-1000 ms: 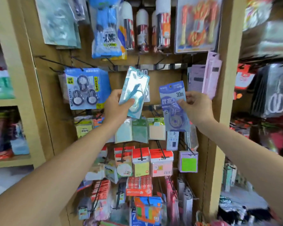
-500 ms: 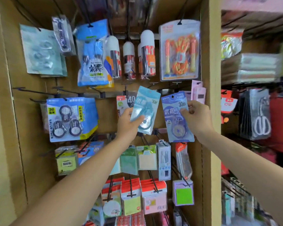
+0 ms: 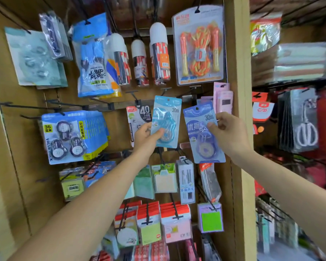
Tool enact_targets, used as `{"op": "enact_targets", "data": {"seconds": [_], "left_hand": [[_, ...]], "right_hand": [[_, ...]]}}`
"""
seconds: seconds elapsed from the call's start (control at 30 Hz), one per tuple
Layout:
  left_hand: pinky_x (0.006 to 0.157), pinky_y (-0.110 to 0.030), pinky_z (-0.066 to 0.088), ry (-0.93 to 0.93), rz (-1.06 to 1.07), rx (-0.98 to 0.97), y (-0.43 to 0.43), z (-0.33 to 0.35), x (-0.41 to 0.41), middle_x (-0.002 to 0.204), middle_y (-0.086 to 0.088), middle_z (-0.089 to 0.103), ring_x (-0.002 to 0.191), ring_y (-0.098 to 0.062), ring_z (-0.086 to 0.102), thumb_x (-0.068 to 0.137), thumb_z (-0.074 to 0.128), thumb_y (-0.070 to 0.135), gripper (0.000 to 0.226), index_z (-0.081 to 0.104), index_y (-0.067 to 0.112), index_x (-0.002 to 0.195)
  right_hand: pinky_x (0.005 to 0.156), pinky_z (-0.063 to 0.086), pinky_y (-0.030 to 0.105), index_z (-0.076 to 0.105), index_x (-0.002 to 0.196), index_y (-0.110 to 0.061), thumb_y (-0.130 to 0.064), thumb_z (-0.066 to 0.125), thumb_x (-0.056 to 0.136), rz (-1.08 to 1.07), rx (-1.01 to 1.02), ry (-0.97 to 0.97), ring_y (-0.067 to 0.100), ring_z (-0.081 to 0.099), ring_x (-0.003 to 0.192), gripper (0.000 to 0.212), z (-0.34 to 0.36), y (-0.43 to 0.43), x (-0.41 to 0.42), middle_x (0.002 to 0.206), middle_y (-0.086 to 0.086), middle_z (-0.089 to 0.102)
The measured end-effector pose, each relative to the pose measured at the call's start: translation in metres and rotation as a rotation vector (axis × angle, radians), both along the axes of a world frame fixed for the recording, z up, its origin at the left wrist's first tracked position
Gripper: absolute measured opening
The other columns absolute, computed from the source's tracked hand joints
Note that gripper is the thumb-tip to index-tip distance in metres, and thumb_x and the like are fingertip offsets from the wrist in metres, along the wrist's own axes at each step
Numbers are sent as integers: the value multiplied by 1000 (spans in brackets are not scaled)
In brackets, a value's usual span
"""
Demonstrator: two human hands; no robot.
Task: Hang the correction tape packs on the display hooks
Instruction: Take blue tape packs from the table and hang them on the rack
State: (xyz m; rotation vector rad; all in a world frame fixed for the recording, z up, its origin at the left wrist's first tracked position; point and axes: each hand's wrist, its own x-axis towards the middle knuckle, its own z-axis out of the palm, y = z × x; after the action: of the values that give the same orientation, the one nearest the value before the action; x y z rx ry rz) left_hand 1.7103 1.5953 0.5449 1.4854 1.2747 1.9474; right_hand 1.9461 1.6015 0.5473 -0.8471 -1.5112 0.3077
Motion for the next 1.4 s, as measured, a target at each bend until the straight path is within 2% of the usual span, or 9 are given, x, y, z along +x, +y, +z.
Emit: {"op": "enact_targets", "data": {"seconds": [0.17,0.37,0.53,0.83,1.03,1.13,1.23,1.3,1.4], "left_hand": [[73,-23,59,-40,33,-6,3,-10,7,109,2,74,95,-8,72,91,74,19,24,65,14,113],[62,-14,54,-70,71,64,0,-13,14,100,5,73,84,0,71,92,73,16,21,65,10,111],[65,-15,55,-92,96,67,2,-1,14,102,6,72,89,-3,69,92,73,17,21,65,14,112],[81,-41,62,-75,108,-5,8,-7,4,102,1,76,92,-15,73,91,74,19,20,70,15,110],[66,-29,51,138,336,-137,26,16,-7,108,-4,74,89,-19,66,91,73,23,17,71,14,105],[76,-32,52,338,500,-269,29,23,-8,115,-5,73,96,-25,65,88,73,27,27,70,19,114],[95,-39,50,393,605,-59,12,9,2,133,0,61,120,-22,56,88,72,29,55,53,20,139],[99,-36,48,316,432,131,-7,-5,13,128,9,59,119,-11,55,92,70,30,51,52,22,139],[93,-25,50,222,-47,60,-33,-18,30,124,12,65,113,-3,62,90,74,36,57,50,28,141]], "right_hand": [[70,59,51,61,90,-28,-30,65,95,59,9,22,22,71,85,6,-4,-1,2,87,2,73],[57,50,19,61,104,-19,-28,64,96,133,24,26,5,69,89,13,1,-10,2,96,-6,72],[51,47,9,57,104,-22,-30,64,95,163,15,36,1,67,88,14,1,-12,-1,95,-12,68],[59,56,22,61,102,-19,-28,64,95,190,15,53,6,70,87,11,-8,-5,-5,92,-9,72],[55,49,13,55,88,-37,-31,64,94,193,-15,69,1,69,86,13,-11,-6,-1,90,-15,71],[58,53,16,57,91,-34,-30,66,93,252,-76,112,3,71,88,9,-13,-1,-2,93,-13,72],[59,55,19,60,98,-23,-30,67,92,335,-153,174,5,72,90,12,-14,3,-5,98,-9,74],[61,57,20,60,102,-17,-29,67,91,402,-192,226,7,73,92,18,-17,3,-9,101,-6,75],[67,59,28,61,107,-6,-23,66,93,509,-206,300,16,74,92,23,-22,3,-14,100,3,76]]}}
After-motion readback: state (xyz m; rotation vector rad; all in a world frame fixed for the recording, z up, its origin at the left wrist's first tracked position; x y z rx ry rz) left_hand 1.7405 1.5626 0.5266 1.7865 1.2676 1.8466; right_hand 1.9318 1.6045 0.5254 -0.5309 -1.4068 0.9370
